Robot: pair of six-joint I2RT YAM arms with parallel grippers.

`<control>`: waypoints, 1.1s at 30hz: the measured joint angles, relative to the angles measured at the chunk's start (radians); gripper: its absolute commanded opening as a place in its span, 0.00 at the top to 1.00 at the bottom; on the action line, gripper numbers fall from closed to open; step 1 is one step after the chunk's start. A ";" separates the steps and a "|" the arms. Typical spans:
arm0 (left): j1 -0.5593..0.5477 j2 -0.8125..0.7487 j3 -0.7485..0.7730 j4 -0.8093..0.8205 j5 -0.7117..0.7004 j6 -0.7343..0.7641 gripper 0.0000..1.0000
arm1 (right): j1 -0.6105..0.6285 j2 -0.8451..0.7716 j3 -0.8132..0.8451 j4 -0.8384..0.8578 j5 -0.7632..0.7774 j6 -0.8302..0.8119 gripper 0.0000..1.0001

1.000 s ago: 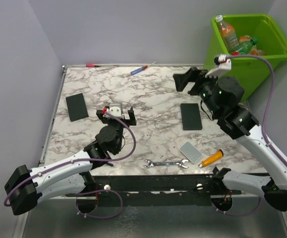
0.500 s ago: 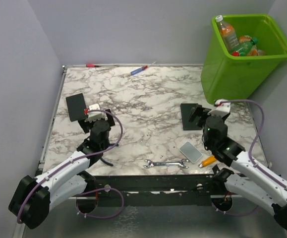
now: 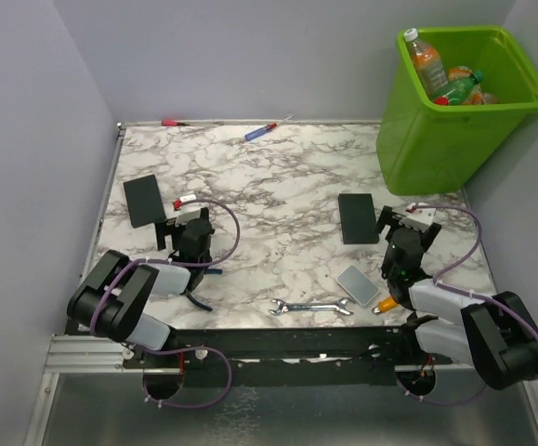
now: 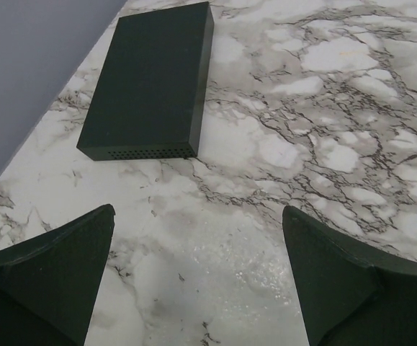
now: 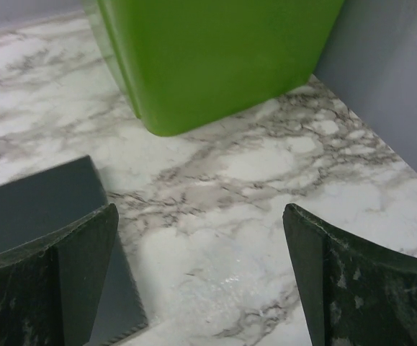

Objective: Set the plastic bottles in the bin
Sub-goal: Reset both arms

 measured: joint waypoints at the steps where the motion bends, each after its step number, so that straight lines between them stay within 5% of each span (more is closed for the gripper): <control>1: 0.004 0.040 0.000 0.035 -0.020 0.000 0.01 | -0.012 0.030 -0.018 0.052 -0.004 -0.004 0.00; 12: 0.061 0.212 0.045 0.317 -0.158 0.049 0.01 | -0.269 0.220 -0.053 0.332 -0.196 0.037 0.00; 20: 0.177 0.216 -0.021 0.440 0.129 0.090 0.01 | -0.269 0.433 -0.070 0.592 -0.404 -0.047 0.00; 33: 0.277 0.241 -0.055 0.518 0.393 0.061 0.01 | -0.297 0.438 0.010 0.534 -0.465 -0.048 0.00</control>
